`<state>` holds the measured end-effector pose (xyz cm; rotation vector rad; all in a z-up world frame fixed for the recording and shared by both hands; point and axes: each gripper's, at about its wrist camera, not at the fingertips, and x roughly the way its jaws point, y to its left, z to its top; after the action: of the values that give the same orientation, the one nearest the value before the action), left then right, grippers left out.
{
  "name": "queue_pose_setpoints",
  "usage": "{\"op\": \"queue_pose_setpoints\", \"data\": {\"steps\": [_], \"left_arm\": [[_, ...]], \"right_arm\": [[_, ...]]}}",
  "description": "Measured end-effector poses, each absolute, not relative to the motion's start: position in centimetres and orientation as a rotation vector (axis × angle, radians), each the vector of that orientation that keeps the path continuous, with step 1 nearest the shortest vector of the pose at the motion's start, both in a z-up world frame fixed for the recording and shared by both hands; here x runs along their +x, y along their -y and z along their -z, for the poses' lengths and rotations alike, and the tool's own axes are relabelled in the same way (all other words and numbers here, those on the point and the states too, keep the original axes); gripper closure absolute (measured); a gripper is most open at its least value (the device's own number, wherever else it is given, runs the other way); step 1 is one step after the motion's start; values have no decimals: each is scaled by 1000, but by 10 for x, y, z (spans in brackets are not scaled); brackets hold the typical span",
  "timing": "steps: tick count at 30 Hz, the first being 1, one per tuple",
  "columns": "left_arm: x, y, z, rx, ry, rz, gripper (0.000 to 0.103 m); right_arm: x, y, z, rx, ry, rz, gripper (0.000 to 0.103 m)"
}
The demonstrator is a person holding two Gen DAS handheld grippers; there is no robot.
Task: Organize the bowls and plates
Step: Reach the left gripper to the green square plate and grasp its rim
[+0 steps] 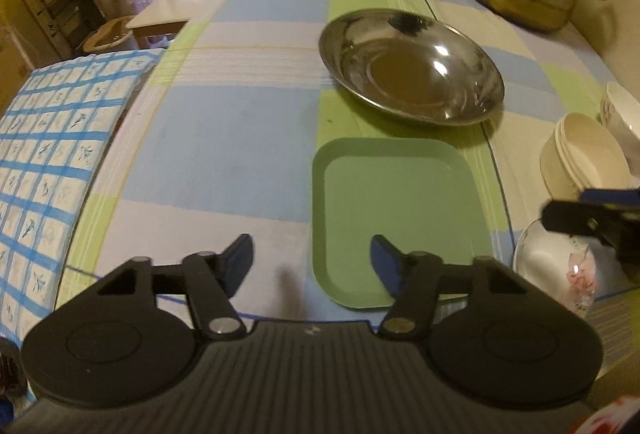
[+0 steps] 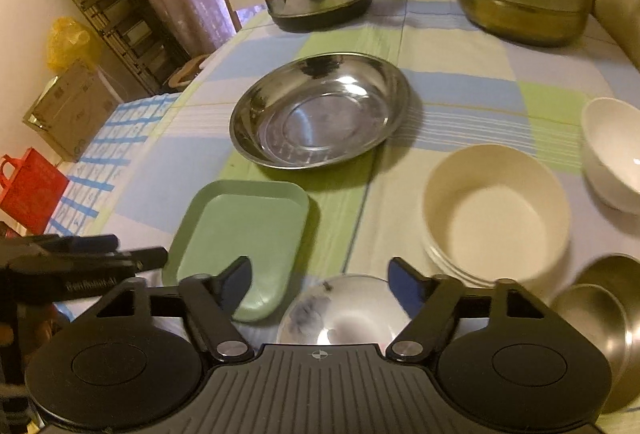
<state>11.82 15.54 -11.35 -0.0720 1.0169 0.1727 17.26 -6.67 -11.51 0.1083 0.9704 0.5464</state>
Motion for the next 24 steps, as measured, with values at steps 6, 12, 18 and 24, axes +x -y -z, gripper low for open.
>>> {"op": "queue_pose_setpoints", "data": {"steps": [6, 12, 18, 24], "left_arm": [[129, -164, 126, -82, -1035, -147, 61], [138, -174, 131, -106, -1050, -128, 68], [145, -173, 135, -105, -1057, -103, 74], [148, -170, 139, -97, -1060, -82, 84]], "right_arm": [[186, 46, 132, 126, -1007, -529, 54], [194, 33, 144, 120, -1024, -508, 62], [198, 27, 151, 123, -1040, -499, 67], [198, 21, 156, 119, -1051, -505, 81]]}}
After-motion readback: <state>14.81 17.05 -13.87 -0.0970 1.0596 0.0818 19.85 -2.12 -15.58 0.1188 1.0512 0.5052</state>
